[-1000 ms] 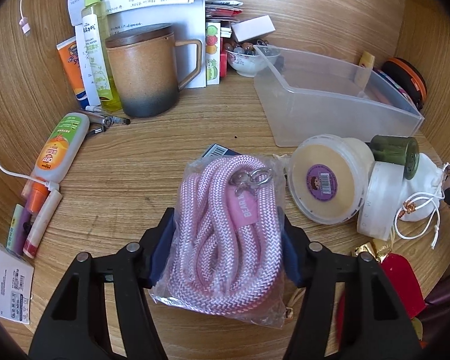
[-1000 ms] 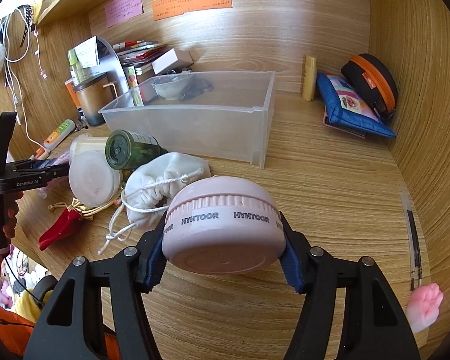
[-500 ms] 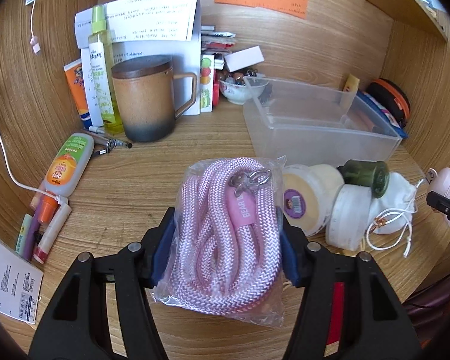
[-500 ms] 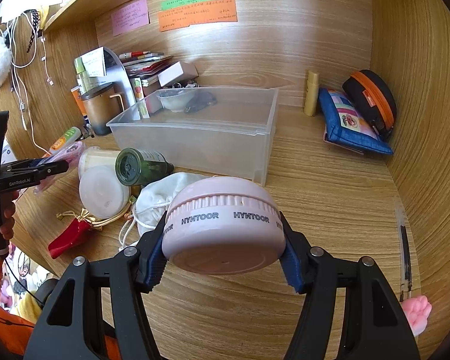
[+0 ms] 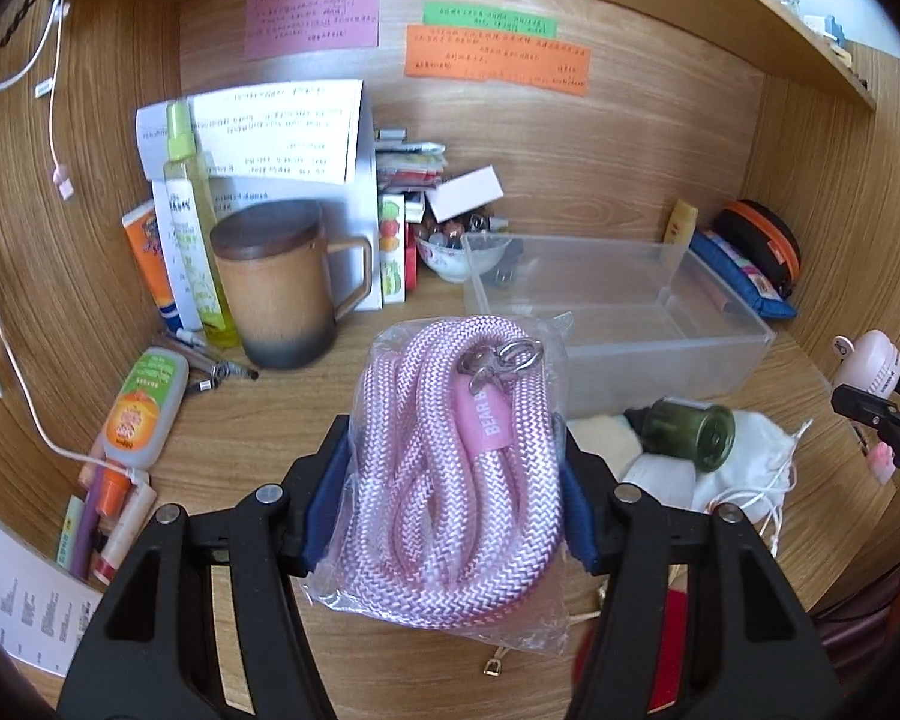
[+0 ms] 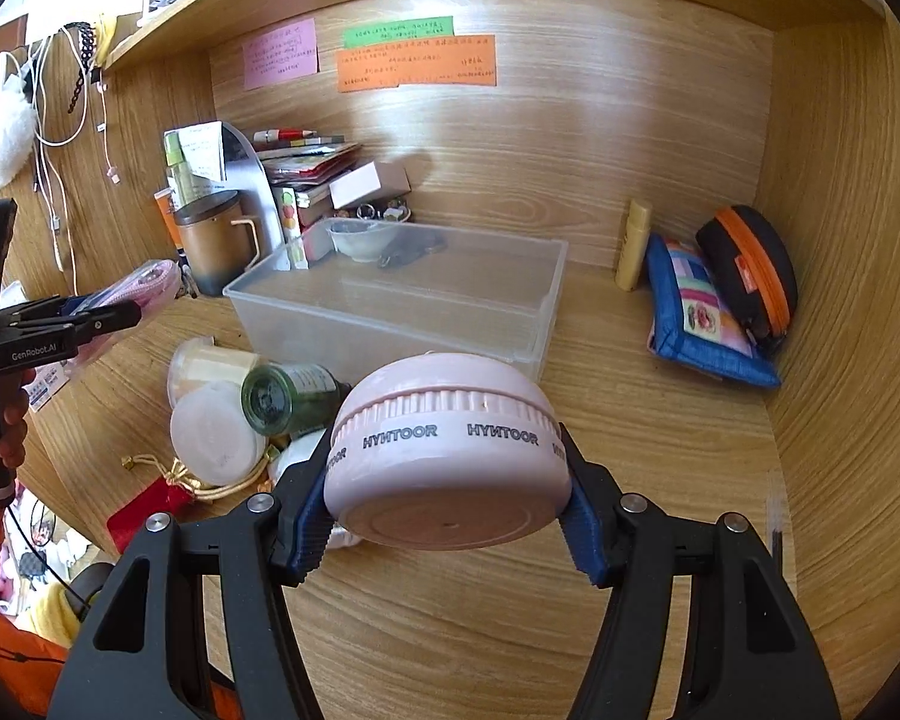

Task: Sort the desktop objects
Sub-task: 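Lift both held items and carry them over the clear plastic bin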

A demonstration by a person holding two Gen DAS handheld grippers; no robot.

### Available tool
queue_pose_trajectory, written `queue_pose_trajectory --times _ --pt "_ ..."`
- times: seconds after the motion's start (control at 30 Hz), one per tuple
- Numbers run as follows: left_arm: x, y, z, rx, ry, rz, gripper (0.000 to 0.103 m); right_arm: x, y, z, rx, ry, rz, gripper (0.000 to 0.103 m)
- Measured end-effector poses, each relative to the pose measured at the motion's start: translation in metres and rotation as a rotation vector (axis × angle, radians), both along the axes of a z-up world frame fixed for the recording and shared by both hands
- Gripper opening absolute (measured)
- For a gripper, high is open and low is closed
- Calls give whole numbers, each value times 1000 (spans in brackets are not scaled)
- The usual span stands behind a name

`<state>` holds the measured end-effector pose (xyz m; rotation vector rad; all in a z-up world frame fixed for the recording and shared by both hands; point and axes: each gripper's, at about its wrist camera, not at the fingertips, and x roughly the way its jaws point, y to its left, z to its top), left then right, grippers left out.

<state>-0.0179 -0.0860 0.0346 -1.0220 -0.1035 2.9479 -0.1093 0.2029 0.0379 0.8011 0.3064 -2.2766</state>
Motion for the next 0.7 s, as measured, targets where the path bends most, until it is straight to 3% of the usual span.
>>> queue_pose_trajectory --times 0.7 --pt "-56 24 50 8 79 -114 60 -51 -45 30 32 43 50 60"
